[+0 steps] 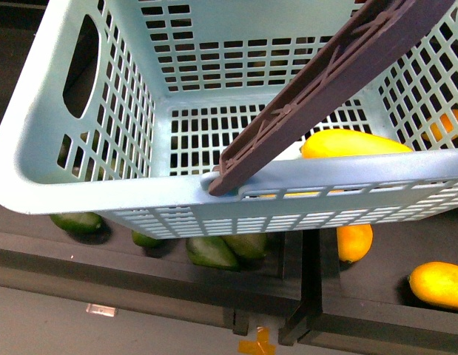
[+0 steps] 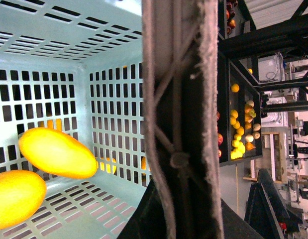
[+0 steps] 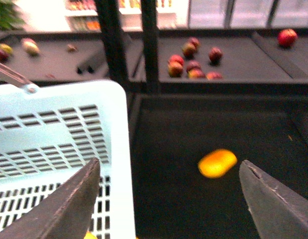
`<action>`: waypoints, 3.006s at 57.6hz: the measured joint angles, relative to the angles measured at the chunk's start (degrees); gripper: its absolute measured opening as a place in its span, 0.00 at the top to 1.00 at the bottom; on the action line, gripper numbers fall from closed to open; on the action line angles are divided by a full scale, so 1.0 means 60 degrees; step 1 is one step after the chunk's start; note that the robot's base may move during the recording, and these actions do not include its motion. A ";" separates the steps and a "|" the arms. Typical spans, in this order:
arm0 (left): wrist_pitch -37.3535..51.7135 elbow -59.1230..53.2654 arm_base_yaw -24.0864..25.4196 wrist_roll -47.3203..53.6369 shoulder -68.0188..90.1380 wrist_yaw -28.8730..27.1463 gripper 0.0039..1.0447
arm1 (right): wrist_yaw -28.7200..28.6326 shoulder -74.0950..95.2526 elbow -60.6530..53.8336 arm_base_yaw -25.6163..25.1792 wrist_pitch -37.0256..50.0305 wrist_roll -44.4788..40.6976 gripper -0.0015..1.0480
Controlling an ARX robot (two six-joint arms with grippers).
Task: Pick lemon and mango into basket
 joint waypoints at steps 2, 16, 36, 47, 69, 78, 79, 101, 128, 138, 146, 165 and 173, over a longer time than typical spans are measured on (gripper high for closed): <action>0.0000 0.0000 0.0000 -0.0004 0.0000 -0.0004 0.96 | -0.0022 -0.0138 -0.0211 -0.0004 0.0106 -0.0025 0.42; 0.0000 0.0000 0.0004 0.0004 0.0000 -0.0029 0.96 | -0.0025 -0.1300 -0.1497 -0.0029 0.0186 -0.0095 0.87; 0.0000 0.0000 0.0000 -0.0022 0.0000 0.0004 0.96 | -0.0025 -0.2936 -0.2430 -0.0029 -0.0499 -0.0124 0.98; 0.0000 0.0000 0.0000 -0.0018 0.0000 -0.0004 0.96 | -0.0025 -0.3829 -0.2707 -0.0029 -0.1096 -0.0124 0.98; 0.0000 0.0000 0.0000 -0.0018 0.0000 -0.0004 0.96 | -0.0029 -0.5446 -0.2994 -0.0029 -0.2200 -0.0127 0.98; 0.0000 0.0000 0.0000 -0.0018 0.0000 0.0000 0.96 | -0.0029 -0.5854 -0.2994 -0.0029 -0.2608 -0.0127 0.98; 0.0000 0.0000 0.0000 -0.0018 0.0004 0.0000 0.96 | -0.0029 -0.5880 -0.2994 -0.0029 -0.2634 -0.0127 0.98; 0.0000 0.0000 0.0004 -0.0018 0.0000 -0.0025 0.96 | -0.0029 -0.7832 -0.2991 -0.0029 -0.4637 -0.0127 0.98; 0.0000 0.0000 0.0004 -0.0022 0.0000 -0.0004 0.96 | -0.0029 -0.7865 -0.2991 -0.0029 -0.4663 -0.0127 0.88; 0.0000 0.0000 0.0004 -0.0022 0.0000 -0.0007 0.96 | -0.0029 -0.7865 -0.2991 -0.0029 -0.4663 -0.0131 0.58; 0.0000 0.0000 0.0004 -0.0022 0.0000 -0.0004 0.96 | -0.0029 -0.7865 -0.2991 -0.0029 -0.4663 -0.0131 0.31; 0.0000 0.0000 0.0004 -0.0025 0.0000 -0.0004 0.96 | -0.0029 -0.7865 -0.2991 -0.0029 -0.4663 -0.0127 0.08; 0.0000 0.0000 0.0000 -0.0025 0.0000 -0.0007 0.96 | -0.0022 -0.7865 -0.2991 -0.0029 -0.4663 -0.0127 0.08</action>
